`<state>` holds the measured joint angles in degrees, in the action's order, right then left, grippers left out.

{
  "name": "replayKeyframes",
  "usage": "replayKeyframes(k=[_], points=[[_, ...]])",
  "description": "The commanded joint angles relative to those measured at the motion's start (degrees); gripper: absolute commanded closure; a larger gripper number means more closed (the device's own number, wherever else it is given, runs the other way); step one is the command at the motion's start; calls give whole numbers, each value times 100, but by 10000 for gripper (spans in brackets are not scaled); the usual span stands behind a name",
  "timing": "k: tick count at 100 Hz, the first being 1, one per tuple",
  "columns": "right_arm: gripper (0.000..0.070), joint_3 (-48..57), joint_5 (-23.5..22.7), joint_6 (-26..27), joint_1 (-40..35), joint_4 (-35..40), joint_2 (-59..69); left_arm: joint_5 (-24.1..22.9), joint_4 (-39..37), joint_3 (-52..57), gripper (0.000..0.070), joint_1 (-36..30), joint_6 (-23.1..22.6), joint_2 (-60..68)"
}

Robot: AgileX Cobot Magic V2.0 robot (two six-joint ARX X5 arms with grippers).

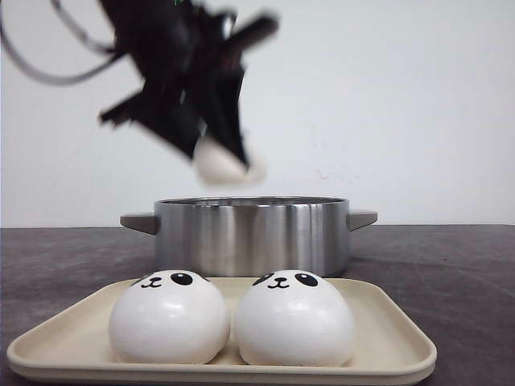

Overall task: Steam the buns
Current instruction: 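Carry the bun with the left gripper into the pot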

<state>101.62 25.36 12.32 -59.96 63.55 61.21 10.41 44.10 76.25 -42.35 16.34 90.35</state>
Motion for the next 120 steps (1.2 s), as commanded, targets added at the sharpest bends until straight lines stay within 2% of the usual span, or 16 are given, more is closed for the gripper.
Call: replayKeyframes(k=[1,19,32,60,76,95,101,114,120], points=[[691,114,-2,-11,-72,-103,50,-35,-11,393,700,-48,-428,63],[691,114,17,-118,-70,-188,50,-643,-798,951,700,160,-612,66],[691,114,17,-122,-70,-227,50,-640,-1294,966,700,553,-638,162],[691,114,15,-114,-72,-225,55,-590,-1670,968,700,1360,-608,966],[691,114,17,-114,-72,-223,55,-514,-1744,968,700,1469,-365,1552],[691,114,15,-116,-72,-203,55,-282,-1941,968,697,1449,-313,2085],[691,114,15,-114,-72,-175,55,-291,-1993,968,640,1429,-260,2177],[691,114,15,-90,-72,-85,55,-295,-2166,968,433,1432,-17,2306],[692,114,13,-70,-72,-26,55,-304,-2177,968,413,1432,-20,2308]])
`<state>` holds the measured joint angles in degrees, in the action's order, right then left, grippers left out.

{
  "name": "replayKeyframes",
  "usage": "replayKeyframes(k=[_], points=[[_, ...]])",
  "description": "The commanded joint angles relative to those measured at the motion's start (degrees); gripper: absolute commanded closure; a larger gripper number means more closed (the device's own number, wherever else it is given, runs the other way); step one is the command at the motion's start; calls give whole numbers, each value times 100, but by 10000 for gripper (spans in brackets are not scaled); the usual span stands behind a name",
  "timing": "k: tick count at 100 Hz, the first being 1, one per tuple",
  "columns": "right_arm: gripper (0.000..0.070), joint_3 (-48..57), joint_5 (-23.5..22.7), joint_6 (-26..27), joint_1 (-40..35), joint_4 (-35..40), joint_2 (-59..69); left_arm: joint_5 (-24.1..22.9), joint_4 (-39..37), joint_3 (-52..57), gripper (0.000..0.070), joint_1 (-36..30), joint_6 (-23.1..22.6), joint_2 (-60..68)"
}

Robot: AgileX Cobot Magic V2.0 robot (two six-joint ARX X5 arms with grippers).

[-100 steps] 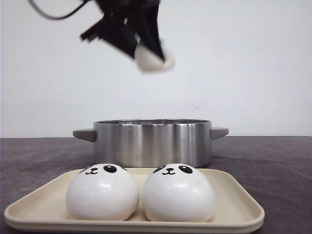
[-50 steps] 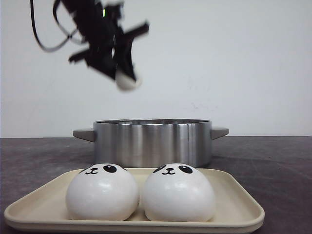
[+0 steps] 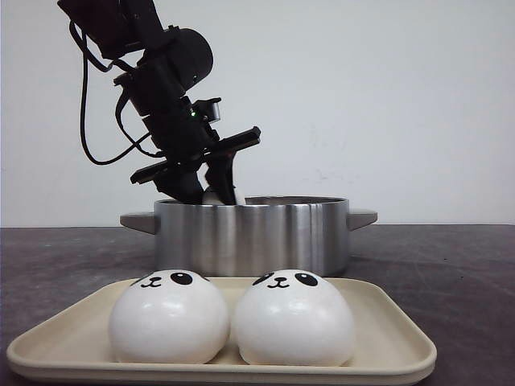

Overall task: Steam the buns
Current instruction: 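Carry the bun with the left gripper into the pot, then open the left gripper and lift it away from the pot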

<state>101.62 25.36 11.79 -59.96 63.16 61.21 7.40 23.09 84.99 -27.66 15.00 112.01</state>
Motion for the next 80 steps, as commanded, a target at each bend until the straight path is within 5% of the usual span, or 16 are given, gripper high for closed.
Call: replayKeyframes(k=[1,9,21,27,80], points=[[691,114,13,-17,-72,20,55,-7,-76,94,413,-37,114,142],[691,114,11,4,-72,92,55,-13,-87,94,399,-37,114,142],[691,114,9,24,-72,142,55,-13,-39,94,125,-37,114,142],[691,114,9,24,-72,142,55,-11,-42,94,63,-37,114,142],[691,-280,15,199,13,420,170,-33,739,914,62,-48,74,-533]])
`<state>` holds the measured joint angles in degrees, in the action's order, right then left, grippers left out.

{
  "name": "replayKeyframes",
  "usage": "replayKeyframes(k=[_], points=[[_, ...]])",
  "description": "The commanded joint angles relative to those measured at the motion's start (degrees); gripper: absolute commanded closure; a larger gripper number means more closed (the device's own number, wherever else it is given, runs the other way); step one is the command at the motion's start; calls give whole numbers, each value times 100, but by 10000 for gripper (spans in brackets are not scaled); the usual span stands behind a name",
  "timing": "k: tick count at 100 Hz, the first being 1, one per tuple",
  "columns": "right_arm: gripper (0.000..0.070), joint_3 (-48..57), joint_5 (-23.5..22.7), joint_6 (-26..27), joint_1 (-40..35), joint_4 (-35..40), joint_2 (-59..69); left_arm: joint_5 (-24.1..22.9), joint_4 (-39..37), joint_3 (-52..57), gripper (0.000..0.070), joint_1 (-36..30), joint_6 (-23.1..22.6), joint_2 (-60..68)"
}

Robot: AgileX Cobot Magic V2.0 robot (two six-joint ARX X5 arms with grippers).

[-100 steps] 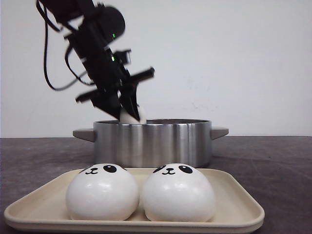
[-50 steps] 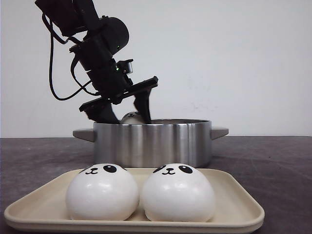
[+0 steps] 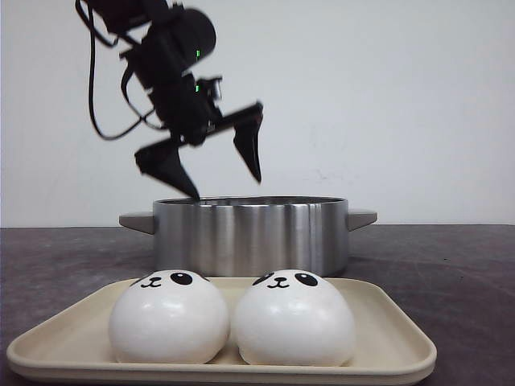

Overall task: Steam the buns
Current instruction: 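Open the left gripper and lift it away from the pot, then lower the right gripper onto the bun nearest it and close it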

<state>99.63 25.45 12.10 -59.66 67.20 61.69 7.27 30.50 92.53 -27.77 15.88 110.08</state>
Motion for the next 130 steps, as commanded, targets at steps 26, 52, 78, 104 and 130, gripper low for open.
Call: replayKeyframes(k=[26,52,78,104,130], points=[[691,-1873,-544,1069,223,-494,157,-37,955,160,62,-37,-76,-2157],[689,-3895,-2363,2260,243,-2286,304,-37,1458,160,62,-85,-192,-3923],[290,-4216,-3305,2608,240,-2520,1189,-387,1845,160,62,-85,-177,-5337],[141,-4216,-3425,2518,243,-2487,2253,-586,2533,160,62,-85,-181,-5991],[142,-4216,-2844,2498,269,-2782,2918,-597,2695,160,62,-111,-166,-6116]])
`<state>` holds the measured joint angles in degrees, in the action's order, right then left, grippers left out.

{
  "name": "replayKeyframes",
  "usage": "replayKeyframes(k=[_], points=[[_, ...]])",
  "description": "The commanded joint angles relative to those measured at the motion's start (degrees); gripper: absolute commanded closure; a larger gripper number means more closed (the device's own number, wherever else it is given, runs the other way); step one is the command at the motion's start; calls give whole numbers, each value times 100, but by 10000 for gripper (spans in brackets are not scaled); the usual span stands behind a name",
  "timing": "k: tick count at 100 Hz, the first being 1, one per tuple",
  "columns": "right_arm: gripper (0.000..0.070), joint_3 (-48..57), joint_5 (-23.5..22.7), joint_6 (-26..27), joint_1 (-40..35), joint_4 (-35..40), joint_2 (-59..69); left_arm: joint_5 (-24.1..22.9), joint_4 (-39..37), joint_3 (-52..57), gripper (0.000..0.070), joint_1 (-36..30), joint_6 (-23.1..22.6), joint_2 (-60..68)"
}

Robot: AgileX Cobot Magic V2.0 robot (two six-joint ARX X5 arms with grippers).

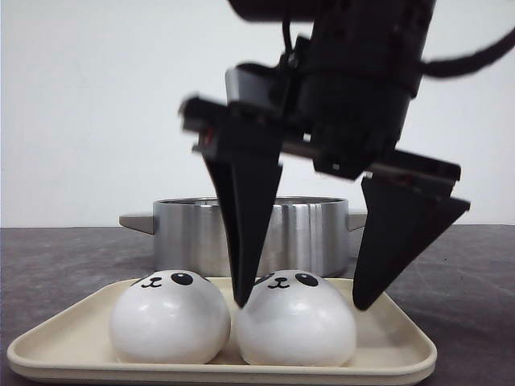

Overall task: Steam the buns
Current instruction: 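Lower the right gripper onto the bun nearest it and close it, then carry the bun with the right gripper into the pot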

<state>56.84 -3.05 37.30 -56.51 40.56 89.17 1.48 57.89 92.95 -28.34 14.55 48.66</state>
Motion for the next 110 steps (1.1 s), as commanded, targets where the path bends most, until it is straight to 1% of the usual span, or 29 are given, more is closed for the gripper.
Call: replayKeyframes(k=[1,14,31,34,36,39,52,53,54,67,77,87,93,100,105,110], points=[[142,63,7,-24,-39,-140,188,-17,-42,118,62,-61,-31,28],[149,63,-85,-44,-24,-350,365,-20,-44,118,62,-164,-28,42],[151,63,-105,-44,4,-387,608,-22,-44,118,62,-269,-31,76],[169,63,-105,-44,4,-387,647,-22,-44,118,62,-291,-31,76],[196,63,-105,-44,4,-385,673,-22,-44,118,62,-306,-31,76],[262,63,-109,-42,4,-369,688,-24,-46,118,62,-326,-31,79],[661,63,-42,-55,0,-391,708,-26,-46,118,62,-402,-37,83],[690,63,-35,-61,-2,-396,708,-26,-46,118,62,-409,-37,83],[700,63,-35,-63,-4,-402,706,-26,-46,118,62,-413,-37,83],[699,214,11,-166,-2,-315,656,-28,-46,118,62,-466,-37,83],[699,708,83,-328,-37,94,411,-28,-46,118,62,-494,-39,83],[699,1550,391,-636,-81,658,118,-48,-57,118,62,-496,-39,83],[699,2168,750,-879,-79,1023,15,-66,-79,118,62,-496,-42,83],[699,2881,1360,-1198,-70,1320,-9,-74,-107,118,62,-496,-42,83],[699,3303,1816,-1508,-11,1351,-9,-107,-133,118,62,-496,-42,83],[699,3602,2079,-1812,125,1198,9,-120,-155,118,62,-496,-44,83]])
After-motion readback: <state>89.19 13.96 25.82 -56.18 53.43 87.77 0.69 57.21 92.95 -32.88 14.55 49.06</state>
